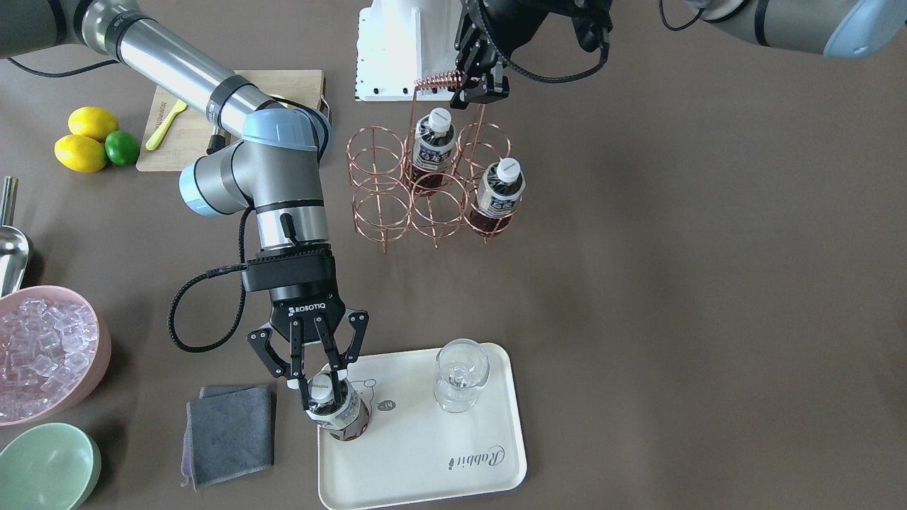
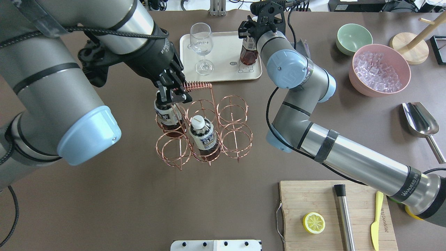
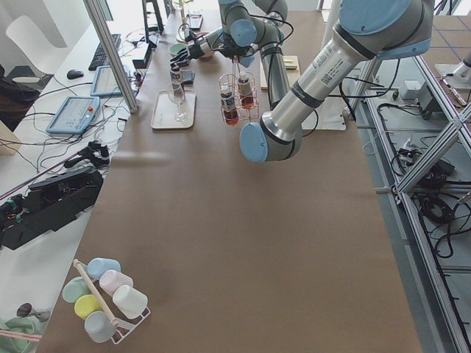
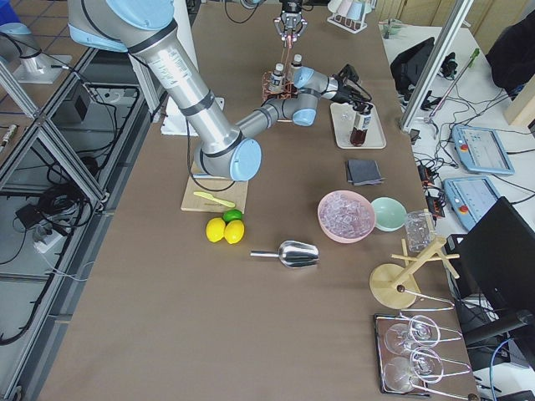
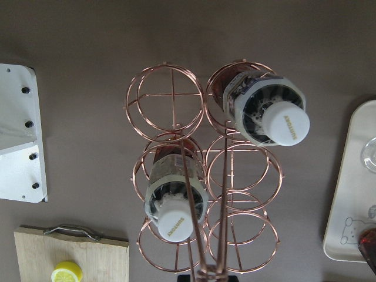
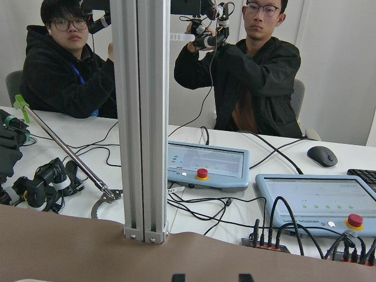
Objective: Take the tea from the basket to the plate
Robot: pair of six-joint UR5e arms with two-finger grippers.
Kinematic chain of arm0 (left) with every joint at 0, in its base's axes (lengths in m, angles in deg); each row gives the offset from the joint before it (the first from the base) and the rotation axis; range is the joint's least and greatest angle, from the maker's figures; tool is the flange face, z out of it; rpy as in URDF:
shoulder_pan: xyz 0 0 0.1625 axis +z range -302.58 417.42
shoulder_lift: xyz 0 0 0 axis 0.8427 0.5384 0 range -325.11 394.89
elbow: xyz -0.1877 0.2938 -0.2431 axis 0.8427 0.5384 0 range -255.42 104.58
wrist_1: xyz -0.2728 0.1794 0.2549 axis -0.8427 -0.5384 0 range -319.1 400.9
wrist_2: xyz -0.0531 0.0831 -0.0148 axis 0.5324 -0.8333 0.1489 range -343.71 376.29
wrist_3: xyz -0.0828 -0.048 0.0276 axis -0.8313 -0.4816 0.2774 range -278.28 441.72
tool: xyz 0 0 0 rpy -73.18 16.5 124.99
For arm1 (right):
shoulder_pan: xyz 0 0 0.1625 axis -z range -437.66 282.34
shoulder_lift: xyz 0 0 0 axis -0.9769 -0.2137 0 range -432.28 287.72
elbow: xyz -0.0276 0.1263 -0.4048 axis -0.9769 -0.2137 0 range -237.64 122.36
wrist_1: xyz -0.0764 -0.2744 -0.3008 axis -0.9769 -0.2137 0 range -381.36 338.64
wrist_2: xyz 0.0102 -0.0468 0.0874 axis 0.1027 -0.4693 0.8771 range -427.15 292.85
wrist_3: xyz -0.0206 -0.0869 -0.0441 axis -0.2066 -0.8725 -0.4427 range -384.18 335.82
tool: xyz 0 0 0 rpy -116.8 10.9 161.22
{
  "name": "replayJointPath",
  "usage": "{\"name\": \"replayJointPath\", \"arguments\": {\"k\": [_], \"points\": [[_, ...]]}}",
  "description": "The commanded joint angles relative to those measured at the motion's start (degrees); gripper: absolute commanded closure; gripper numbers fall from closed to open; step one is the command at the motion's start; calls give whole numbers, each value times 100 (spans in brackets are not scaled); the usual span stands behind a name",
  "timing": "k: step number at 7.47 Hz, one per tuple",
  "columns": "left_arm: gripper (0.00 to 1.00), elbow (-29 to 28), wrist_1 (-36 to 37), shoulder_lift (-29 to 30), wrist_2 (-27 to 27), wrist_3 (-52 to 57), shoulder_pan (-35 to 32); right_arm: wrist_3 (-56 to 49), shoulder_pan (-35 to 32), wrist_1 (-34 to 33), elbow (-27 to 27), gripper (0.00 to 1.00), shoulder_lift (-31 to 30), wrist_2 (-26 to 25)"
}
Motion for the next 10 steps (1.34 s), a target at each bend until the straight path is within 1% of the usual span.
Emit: {"name": "replayJointPath", "arguments": {"k": [1,2,3,4,5,6,7,8,9,10], "points": [[100,207,539,-354,604,620,-682,0,5,75,57,70,-26,11],[100,357,917,-695,979,1232,-1215,-9,5,75,74,1,0,11],[100,359,1416,-968,1288,2021,-1725,-44,-4,75,188,0,-70,28],[100,359,1952,-997,1265,2577,-1930,-53,-4,67,206,0,-70,37],[100,350,2114,-1241,1229,3122,-2106,-61,-4,67,267,0,-70,46],[100,350,2124,-1557,1220,3650,-2526,-70,-13,58,320,0,-79,46],[100,324,2220,-1786,1220,4464,-2739,-140,-48,23,512,0,-158,194],[100,228,2656,-1814,872,5360,-2854,-219,-257,14,705,0,-245,639],[100,-226,3035,-1815,556,6335,-3125,-228,-633,-238,1081,0,-481,1401],[100,-526,3039,-2006,552,6997,-3728,-237,-1081,-685,1512,0,-745,2365]]}}
